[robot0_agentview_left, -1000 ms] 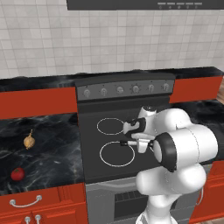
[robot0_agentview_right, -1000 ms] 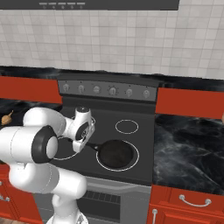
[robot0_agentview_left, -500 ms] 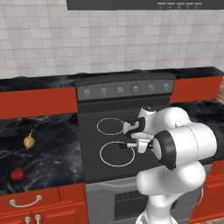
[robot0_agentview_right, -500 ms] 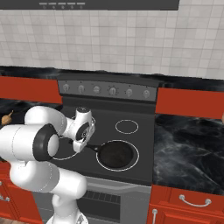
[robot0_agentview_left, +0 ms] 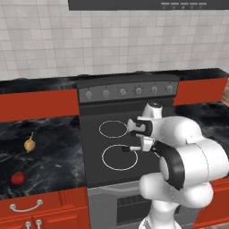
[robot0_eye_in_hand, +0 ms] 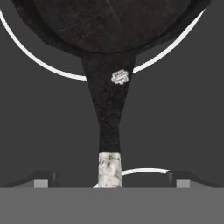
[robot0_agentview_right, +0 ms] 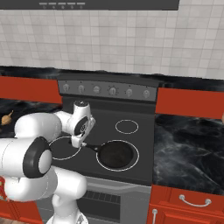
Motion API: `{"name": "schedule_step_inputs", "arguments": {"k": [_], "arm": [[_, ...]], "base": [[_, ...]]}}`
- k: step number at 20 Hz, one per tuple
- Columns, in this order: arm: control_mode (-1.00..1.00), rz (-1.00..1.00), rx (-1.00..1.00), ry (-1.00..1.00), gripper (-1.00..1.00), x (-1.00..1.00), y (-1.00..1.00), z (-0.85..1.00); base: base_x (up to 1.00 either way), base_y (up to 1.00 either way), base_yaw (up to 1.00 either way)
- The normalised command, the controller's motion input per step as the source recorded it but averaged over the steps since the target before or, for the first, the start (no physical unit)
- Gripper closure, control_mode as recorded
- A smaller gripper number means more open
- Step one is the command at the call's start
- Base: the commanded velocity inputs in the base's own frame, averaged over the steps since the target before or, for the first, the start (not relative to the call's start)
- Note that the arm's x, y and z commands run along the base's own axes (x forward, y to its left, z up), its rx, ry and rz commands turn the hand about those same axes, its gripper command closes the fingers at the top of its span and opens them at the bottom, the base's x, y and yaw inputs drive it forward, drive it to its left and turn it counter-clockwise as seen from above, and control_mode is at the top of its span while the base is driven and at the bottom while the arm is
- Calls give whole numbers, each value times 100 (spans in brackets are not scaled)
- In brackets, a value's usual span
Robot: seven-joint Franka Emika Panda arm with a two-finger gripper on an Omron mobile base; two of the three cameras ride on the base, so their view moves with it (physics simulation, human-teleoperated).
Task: Place the pan on the front right burner on the stove. Then place the tomato and the onion in the pan and turn on the front right burner.
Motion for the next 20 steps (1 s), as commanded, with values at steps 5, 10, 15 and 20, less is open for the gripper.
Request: {"name": "schedule_step_inputs", "arguments": {"k": [5,10,15,20], "arm": [[-100,1,0,0,-100,-2,22,68],[-100,23,0,2,-100,0,60,24],[-100,33,0,0,-100,0,70,14],[-100,36,0,0,-100,0,74,13]], "base": [[0,0,0],[0,0,0],[0,0,0],[0,0,0]]}}
